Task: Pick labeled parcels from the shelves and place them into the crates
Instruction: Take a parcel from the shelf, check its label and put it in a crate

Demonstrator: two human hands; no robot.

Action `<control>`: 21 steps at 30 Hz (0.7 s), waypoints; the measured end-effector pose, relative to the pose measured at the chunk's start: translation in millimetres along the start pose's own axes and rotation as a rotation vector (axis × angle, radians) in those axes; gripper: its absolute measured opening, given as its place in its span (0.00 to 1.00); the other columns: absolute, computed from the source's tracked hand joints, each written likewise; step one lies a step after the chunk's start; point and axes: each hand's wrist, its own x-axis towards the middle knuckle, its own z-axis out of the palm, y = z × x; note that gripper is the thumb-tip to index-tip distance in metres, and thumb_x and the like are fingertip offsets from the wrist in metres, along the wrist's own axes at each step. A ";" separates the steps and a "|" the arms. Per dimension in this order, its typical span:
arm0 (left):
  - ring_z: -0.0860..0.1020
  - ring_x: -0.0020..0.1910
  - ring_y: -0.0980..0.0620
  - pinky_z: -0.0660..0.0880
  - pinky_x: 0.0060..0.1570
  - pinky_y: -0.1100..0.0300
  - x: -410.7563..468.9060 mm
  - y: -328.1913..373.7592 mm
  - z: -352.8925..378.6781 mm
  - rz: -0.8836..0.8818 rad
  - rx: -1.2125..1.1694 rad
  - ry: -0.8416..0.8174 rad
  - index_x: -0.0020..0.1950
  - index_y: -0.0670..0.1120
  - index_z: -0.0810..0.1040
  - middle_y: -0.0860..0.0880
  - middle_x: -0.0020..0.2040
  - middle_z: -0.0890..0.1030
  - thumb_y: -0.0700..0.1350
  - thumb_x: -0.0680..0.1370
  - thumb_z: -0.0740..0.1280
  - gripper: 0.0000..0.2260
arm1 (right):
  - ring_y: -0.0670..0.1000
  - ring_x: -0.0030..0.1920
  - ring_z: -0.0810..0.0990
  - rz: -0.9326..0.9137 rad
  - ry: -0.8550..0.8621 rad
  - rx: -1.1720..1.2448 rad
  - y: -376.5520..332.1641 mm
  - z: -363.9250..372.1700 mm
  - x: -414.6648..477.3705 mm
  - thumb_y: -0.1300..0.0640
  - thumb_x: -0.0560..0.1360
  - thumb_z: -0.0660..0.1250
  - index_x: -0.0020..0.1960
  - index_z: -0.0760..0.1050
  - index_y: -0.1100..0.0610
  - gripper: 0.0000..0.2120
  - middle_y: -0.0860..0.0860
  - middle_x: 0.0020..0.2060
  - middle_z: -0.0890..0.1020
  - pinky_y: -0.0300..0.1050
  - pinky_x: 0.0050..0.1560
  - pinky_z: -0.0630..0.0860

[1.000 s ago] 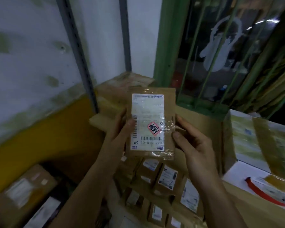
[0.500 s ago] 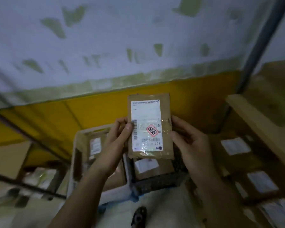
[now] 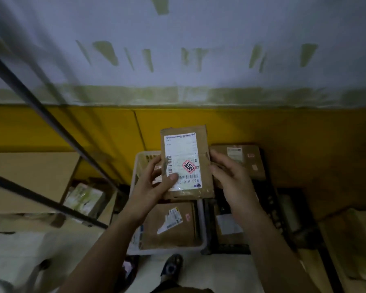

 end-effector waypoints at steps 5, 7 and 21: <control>0.83 0.60 0.45 0.81 0.55 0.41 48.2 -66.0 -37.0 -0.170 -0.076 0.000 0.72 0.64 0.68 0.47 0.66 0.80 0.48 0.79 0.72 0.25 | 0.41 0.56 0.83 0.262 -0.044 -0.066 52.3 28.3 57.6 0.57 0.84 0.62 0.67 0.78 0.48 0.14 0.44 0.61 0.82 0.37 0.47 0.82; 0.83 0.59 0.43 0.81 0.56 0.39 64.2 -100.1 -52.8 -0.280 -0.116 0.025 0.76 0.59 0.65 0.44 0.66 0.80 0.46 0.80 0.71 0.27 | 0.42 0.54 0.83 0.369 -0.024 -0.124 82.9 35.6 77.3 0.58 0.84 0.63 0.63 0.78 0.45 0.12 0.45 0.60 0.82 0.37 0.45 0.81; 0.78 0.62 0.37 0.79 0.49 0.31 186.0 -254.9 -118.4 -0.753 -0.460 0.462 0.77 0.54 0.62 0.43 0.70 0.74 0.36 0.73 0.76 0.38 | 0.64 0.75 0.63 0.703 -0.357 -0.901 274.3 1.1 151.8 0.48 0.81 0.63 0.82 0.54 0.51 0.34 0.56 0.82 0.51 0.60 0.73 0.67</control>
